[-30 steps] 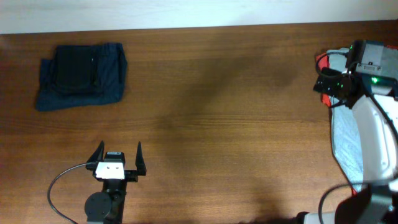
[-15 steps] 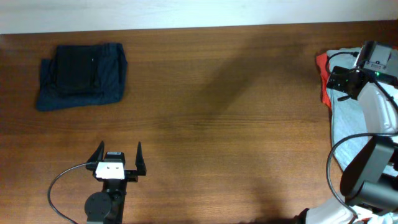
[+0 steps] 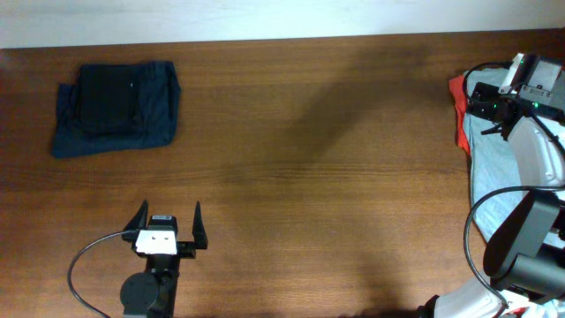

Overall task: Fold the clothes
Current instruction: 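Reach the right gripper to the light blue shirt on the right, then grasp the light blue shirt's edge with the right gripper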

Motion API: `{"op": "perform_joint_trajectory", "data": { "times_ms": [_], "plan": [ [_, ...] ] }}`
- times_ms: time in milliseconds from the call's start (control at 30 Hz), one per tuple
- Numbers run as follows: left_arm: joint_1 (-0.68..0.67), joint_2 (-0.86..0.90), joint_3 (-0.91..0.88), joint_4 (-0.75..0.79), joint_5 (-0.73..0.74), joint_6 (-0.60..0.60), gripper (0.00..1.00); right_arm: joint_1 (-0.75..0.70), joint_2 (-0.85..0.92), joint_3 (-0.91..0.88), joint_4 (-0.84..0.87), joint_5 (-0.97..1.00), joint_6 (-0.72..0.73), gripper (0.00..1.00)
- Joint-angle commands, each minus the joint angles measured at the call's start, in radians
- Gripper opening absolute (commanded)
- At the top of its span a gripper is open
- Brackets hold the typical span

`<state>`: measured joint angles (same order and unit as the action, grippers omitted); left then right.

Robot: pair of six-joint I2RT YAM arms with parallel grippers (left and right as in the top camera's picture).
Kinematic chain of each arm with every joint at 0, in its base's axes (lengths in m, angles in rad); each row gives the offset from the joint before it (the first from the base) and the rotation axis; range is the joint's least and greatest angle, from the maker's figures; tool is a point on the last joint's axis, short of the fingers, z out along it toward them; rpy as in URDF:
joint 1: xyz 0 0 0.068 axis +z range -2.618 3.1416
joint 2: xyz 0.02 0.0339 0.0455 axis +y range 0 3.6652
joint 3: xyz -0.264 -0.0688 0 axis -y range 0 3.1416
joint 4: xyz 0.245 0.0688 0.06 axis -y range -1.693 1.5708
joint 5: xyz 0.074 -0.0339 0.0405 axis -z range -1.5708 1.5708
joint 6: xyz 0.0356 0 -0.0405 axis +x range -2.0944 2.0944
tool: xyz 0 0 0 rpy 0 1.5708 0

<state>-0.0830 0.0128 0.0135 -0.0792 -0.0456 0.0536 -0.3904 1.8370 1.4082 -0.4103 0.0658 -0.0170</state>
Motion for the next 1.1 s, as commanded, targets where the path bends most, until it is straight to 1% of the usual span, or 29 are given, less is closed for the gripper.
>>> {"op": "perform_joint_trajectory", "data": {
  "times_ms": [0,33,100,367,633,800,933,1067],
  "plan": [
    [-0.004,-0.007,-0.005,-0.001,-0.003,0.016,0.99,-0.003,0.03,0.019,0.015,-0.056,-0.001,0.76],
    [-0.004,-0.007,-0.005,-0.001,-0.003,0.016,0.99,-0.003,0.035,0.019,0.02,-0.056,-0.001,0.72],
    [-0.004,-0.007,-0.005,-0.001,-0.003,0.016,0.99,-0.003,0.049,0.019,0.038,-0.056,-0.002,0.71],
    [-0.004,-0.007,-0.005,-0.001,-0.003,0.016,0.99,-0.003,0.119,0.019,0.179,-0.056,-0.007,0.71],
    [-0.004,-0.007,-0.005,-0.001,-0.003,0.016,0.99,-0.003,0.231,0.019,0.409,-0.059,-0.039,0.71],
    [-0.004,-0.007,-0.005,-0.001,-0.003,0.016,0.99,-0.003,0.3,0.019,0.513,-0.059,-0.039,0.71],
    [-0.004,-0.007,-0.005,-0.001,-0.003,0.016,0.99,-0.002,0.346,0.019,0.557,-0.059,-0.039,0.71],
    [-0.004,-0.007,-0.005,-0.001,-0.003,0.016,0.99,-0.002,0.362,0.019,0.562,-0.059,-0.039,0.7]
  ]
}}
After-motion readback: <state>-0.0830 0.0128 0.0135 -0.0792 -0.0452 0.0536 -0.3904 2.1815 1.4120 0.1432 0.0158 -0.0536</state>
